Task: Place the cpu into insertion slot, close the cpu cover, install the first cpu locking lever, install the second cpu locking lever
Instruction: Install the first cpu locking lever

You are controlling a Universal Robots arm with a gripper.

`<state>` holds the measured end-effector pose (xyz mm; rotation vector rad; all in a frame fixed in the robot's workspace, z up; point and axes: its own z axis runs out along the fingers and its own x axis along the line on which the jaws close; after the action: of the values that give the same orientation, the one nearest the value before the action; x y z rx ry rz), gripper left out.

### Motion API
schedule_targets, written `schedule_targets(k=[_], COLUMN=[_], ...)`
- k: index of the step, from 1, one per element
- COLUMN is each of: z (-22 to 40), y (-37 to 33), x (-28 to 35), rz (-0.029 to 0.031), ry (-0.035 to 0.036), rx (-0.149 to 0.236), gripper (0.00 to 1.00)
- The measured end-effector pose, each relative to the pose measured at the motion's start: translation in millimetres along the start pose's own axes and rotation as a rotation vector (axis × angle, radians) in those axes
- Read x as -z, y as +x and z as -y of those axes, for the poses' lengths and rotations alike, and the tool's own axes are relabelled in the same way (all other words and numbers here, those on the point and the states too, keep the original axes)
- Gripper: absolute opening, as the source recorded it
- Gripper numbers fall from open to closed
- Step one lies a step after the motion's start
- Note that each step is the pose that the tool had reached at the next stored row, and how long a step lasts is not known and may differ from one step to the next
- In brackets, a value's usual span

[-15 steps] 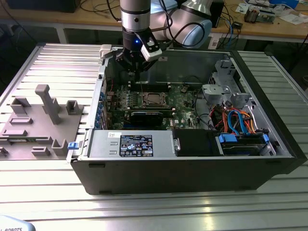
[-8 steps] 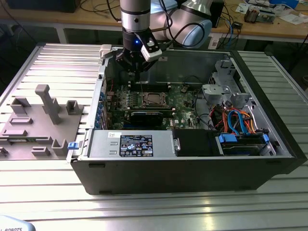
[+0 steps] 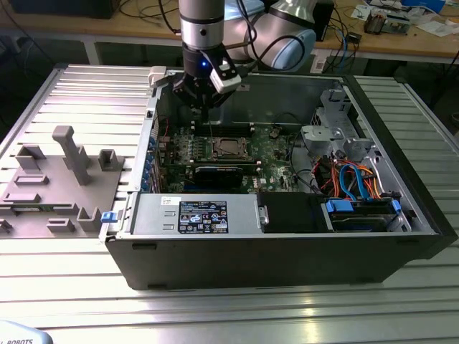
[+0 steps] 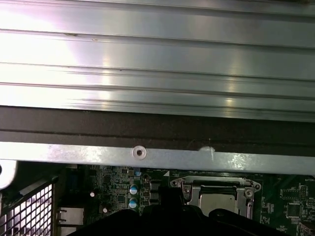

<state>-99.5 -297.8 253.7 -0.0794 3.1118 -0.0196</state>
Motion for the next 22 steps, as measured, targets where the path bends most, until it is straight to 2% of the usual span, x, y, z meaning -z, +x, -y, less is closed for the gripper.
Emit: schedule_targets(k=[8, 13, 16, 22], z=[0.1, 0.5, 0.7, 0.7], y=[-2.8, -9.9, -13.2, -13.4], x=[-0.3, 4.1, 4.3, 3.8], rz=[-0.0002, -0.0010, -0.0046, -0.0052], ry=[0.0001, -0.0001, -0.0005, -0.0005], rx=[0.000, 0.000, 0.000, 0.000], gripper=[0.11, 0.11, 0.11, 0.11])
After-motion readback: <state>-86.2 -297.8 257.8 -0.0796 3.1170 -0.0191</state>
